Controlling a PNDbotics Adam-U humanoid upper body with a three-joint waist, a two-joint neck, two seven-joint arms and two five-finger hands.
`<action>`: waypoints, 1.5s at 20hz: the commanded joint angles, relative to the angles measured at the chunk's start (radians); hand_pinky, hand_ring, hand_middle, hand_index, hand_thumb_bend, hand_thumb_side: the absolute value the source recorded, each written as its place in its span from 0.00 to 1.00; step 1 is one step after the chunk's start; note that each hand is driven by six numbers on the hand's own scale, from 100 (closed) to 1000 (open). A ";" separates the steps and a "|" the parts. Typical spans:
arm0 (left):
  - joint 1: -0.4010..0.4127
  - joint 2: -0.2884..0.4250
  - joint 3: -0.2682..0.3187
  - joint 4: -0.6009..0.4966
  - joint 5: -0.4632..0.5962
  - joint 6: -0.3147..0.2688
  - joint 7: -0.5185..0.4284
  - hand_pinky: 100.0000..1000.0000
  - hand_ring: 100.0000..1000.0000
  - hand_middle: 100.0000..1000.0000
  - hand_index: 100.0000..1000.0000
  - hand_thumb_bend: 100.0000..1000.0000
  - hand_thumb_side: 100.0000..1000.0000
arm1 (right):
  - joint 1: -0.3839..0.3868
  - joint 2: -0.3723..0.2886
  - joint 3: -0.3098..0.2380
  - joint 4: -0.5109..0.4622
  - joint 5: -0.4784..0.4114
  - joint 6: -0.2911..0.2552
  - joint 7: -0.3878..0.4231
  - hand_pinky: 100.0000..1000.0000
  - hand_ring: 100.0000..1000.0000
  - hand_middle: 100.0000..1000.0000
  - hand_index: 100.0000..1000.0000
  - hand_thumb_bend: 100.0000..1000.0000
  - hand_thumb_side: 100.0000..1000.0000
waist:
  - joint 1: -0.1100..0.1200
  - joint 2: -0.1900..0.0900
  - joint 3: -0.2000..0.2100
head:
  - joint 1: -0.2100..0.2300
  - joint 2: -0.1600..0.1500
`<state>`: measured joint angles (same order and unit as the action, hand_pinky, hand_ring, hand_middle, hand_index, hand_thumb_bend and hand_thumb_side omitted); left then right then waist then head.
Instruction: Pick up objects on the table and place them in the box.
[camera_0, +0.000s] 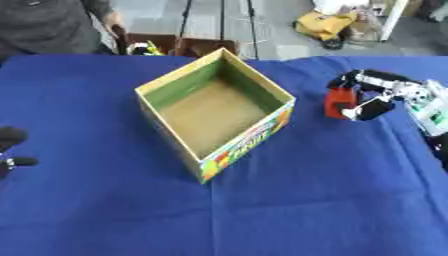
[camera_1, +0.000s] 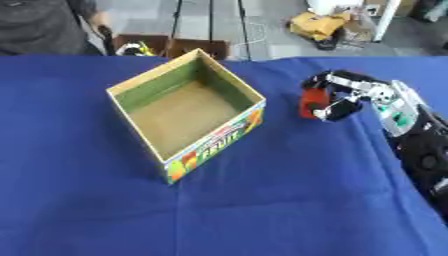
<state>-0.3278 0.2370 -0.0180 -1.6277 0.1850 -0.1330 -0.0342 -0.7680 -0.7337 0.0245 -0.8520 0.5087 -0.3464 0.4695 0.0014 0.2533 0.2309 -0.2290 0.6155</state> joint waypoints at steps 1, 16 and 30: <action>-0.007 0.011 0.008 -0.017 0.001 -0.004 0.002 0.55 0.81 0.66 0.73 0.72 0.79 | -0.002 -0.035 -0.015 -0.001 -0.014 0.010 -0.040 0.24 0.38 0.21 0.49 0.00 0.00 | 0.003 -0.019 -0.006 | 0.003 0.008; 0.001 0.010 0.014 -0.017 -0.006 -0.006 0.009 0.55 0.81 0.66 0.73 0.73 0.79 | -0.058 -0.028 0.013 -0.250 -0.179 0.045 -0.148 0.24 0.35 0.16 0.44 0.00 0.00 | -0.007 -0.044 -0.015 | -0.009 0.006; 0.004 0.006 0.016 -0.016 -0.006 -0.007 0.009 0.55 0.81 0.66 0.73 0.73 0.79 | -0.076 0.014 0.073 -0.258 -0.042 0.013 0.032 0.61 0.85 0.73 0.85 0.28 0.09 | -0.011 -0.046 -0.011 | -0.035 -0.009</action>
<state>-0.3168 0.2290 -0.0137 -1.6276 0.1834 -0.1385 -0.0277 -0.8297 -0.6834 0.1147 -1.1117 0.4427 -0.3320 0.4846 -0.0096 0.2282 0.2175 -0.2652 0.6167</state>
